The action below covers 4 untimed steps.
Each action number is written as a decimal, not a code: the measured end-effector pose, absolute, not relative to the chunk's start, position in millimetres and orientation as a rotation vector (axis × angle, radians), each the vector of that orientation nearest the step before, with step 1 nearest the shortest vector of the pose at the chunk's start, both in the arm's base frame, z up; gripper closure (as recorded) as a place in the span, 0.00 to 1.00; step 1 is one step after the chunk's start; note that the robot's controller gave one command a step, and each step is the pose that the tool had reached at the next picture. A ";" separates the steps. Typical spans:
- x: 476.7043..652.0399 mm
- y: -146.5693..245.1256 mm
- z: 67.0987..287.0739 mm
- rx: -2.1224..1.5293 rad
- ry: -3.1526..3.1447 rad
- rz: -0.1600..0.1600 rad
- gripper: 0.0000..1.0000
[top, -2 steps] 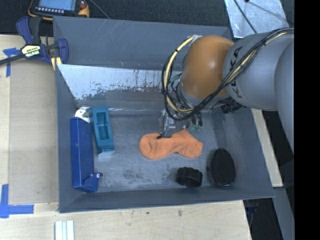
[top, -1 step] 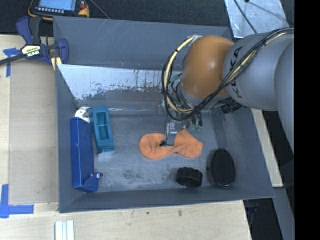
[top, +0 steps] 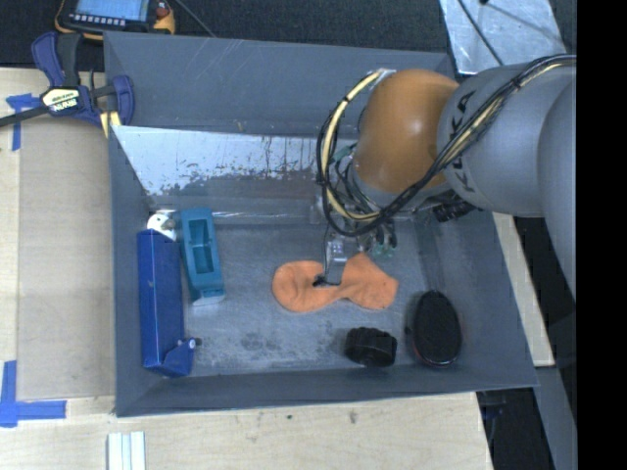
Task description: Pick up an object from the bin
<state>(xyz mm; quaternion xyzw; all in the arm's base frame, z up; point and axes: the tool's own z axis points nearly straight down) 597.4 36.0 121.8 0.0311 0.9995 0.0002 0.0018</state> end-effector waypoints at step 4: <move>554.7 -12.6 71.2 0.380 3.116 -0.001 1.00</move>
Offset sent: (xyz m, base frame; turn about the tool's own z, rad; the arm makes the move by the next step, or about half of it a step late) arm -0.0377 -0.0058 -0.0475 0.2098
